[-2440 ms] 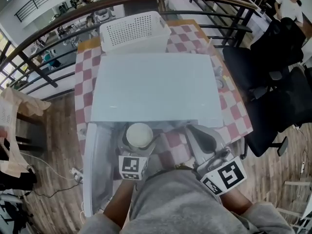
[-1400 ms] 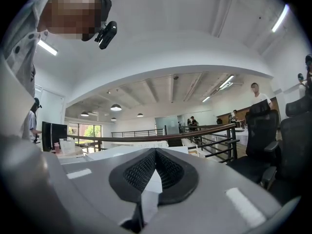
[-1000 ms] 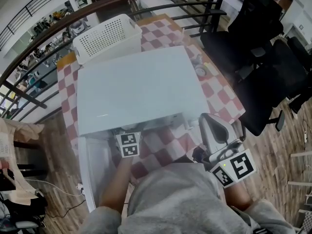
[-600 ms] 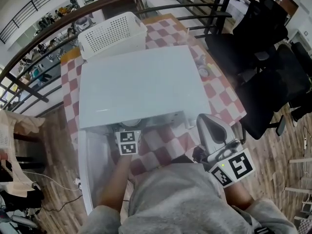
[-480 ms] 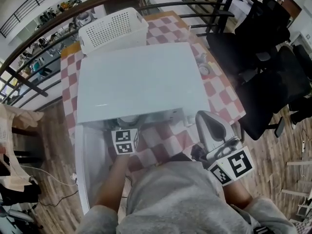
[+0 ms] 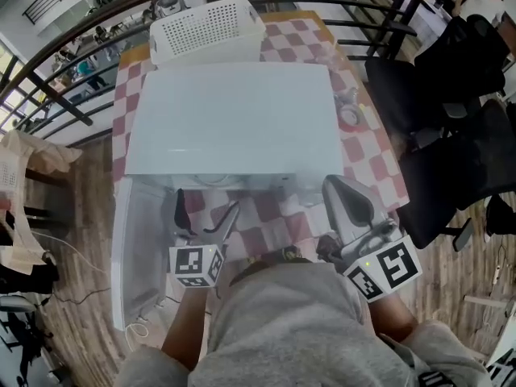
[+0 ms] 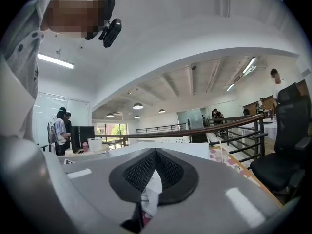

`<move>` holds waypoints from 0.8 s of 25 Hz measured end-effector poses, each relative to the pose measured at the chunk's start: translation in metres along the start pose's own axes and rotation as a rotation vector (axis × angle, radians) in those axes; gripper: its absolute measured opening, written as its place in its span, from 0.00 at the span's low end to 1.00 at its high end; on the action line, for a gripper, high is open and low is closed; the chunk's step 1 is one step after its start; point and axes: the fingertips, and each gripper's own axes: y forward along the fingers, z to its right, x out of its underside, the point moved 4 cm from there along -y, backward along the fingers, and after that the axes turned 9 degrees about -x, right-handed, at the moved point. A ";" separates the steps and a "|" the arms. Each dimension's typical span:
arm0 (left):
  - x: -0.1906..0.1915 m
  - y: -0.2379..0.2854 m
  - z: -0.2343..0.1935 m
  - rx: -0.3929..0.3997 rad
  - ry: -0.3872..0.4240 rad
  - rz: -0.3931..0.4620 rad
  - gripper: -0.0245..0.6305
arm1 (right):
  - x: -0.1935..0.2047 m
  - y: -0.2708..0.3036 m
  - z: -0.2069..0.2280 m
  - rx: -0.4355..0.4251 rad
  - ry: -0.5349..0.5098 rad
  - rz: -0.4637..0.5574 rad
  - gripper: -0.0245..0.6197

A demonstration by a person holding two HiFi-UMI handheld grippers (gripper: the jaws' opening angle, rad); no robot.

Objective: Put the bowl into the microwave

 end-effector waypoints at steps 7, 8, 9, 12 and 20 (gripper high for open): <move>-0.034 -0.061 0.055 -0.012 -0.026 0.107 0.81 | 0.001 -0.009 0.018 -0.113 0.019 -0.011 0.03; -0.044 -0.068 0.062 -0.028 -0.026 0.134 0.75 | 0.001 -0.009 0.018 -0.134 0.020 -0.011 0.03; -0.053 -0.075 0.068 -0.048 -0.022 0.159 0.68 | 0.001 -0.010 0.017 -0.156 0.022 -0.011 0.03; -0.072 -0.092 0.087 -0.106 0.017 0.217 0.43 | 0.004 -0.011 0.015 -0.221 0.030 -0.018 0.03; -0.078 -0.136 0.123 -0.275 0.061 0.235 0.05 | 0.023 -0.025 0.001 -0.371 0.017 -0.042 0.03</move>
